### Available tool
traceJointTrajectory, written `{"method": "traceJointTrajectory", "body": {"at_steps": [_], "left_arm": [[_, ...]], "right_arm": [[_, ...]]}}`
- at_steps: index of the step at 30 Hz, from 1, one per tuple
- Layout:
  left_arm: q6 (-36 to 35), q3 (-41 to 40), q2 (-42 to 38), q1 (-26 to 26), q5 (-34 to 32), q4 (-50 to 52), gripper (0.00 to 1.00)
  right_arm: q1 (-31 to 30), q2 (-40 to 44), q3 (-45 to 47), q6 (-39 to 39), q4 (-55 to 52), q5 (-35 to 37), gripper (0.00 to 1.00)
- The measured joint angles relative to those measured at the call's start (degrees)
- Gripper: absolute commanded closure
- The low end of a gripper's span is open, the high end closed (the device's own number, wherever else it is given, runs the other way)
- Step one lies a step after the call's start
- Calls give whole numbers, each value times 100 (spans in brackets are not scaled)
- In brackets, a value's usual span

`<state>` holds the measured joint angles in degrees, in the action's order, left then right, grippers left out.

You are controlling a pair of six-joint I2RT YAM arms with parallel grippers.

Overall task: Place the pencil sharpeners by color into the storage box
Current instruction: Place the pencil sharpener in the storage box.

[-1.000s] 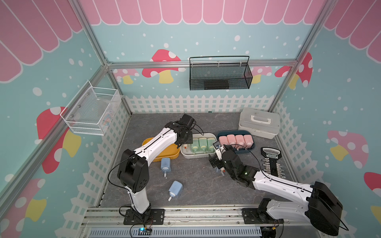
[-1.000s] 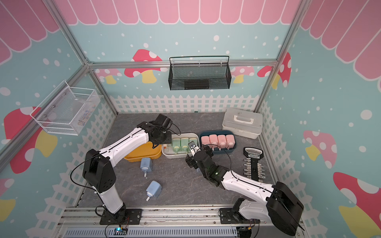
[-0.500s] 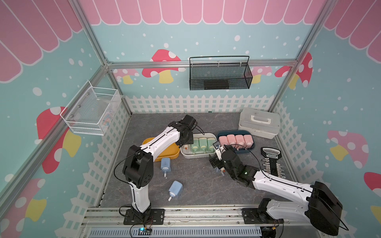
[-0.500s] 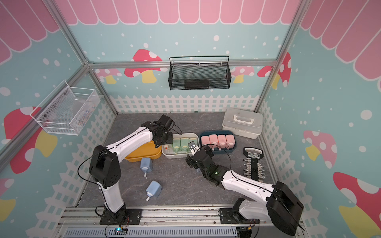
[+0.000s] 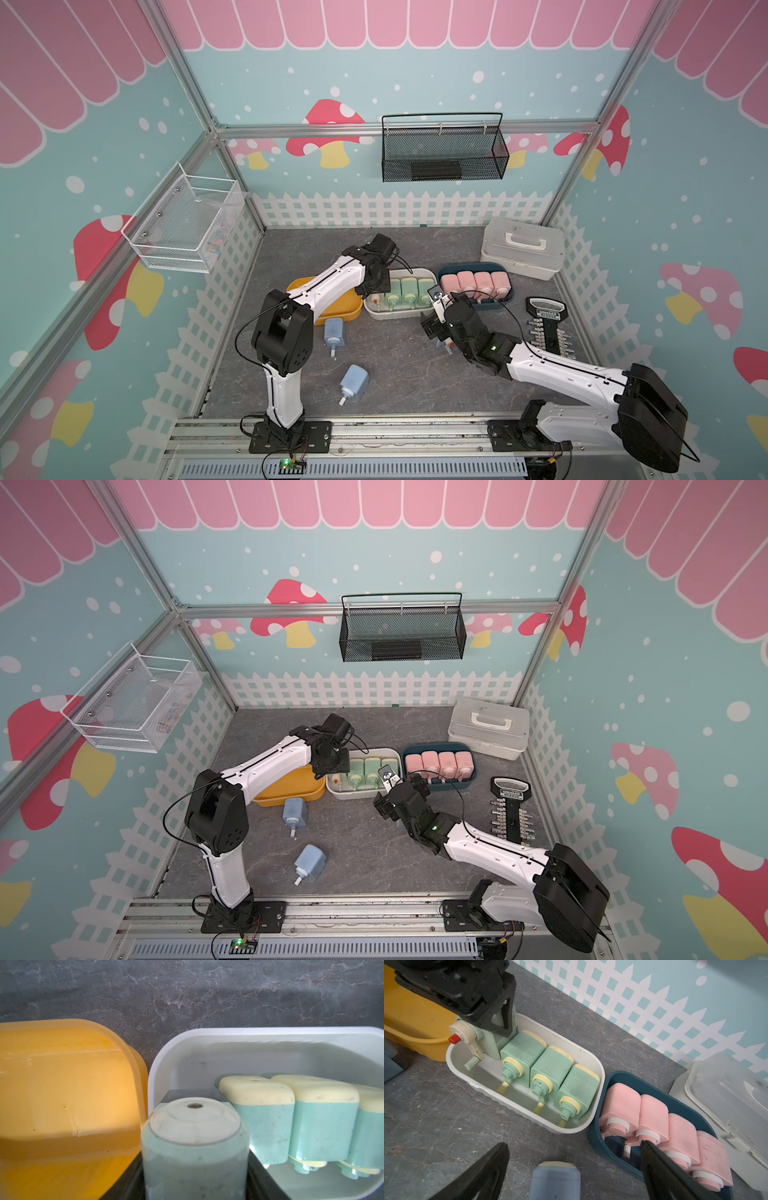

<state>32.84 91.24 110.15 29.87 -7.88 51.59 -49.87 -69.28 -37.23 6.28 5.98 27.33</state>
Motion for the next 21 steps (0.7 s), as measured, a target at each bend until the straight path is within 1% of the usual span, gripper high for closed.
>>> {"method": "traceJointTrajectory", "body": {"at_steps": [5,11,18,21], "left_arm": [[0,-15,118,-24,61,-39,43],[-7,-22,140,-59,146,-81,31],[-31,-22,140,-59,238,-184,28],[-74,-22,116,-59,251,-190,24]], "right_arm": [[0,-11,-2,2,-20,-9,1],[0,-11,-4,20,-98,-20,1],[0,-9,-4,68,-131,-24,1],[0,-11,-4,70,-133,-35,1]]}}
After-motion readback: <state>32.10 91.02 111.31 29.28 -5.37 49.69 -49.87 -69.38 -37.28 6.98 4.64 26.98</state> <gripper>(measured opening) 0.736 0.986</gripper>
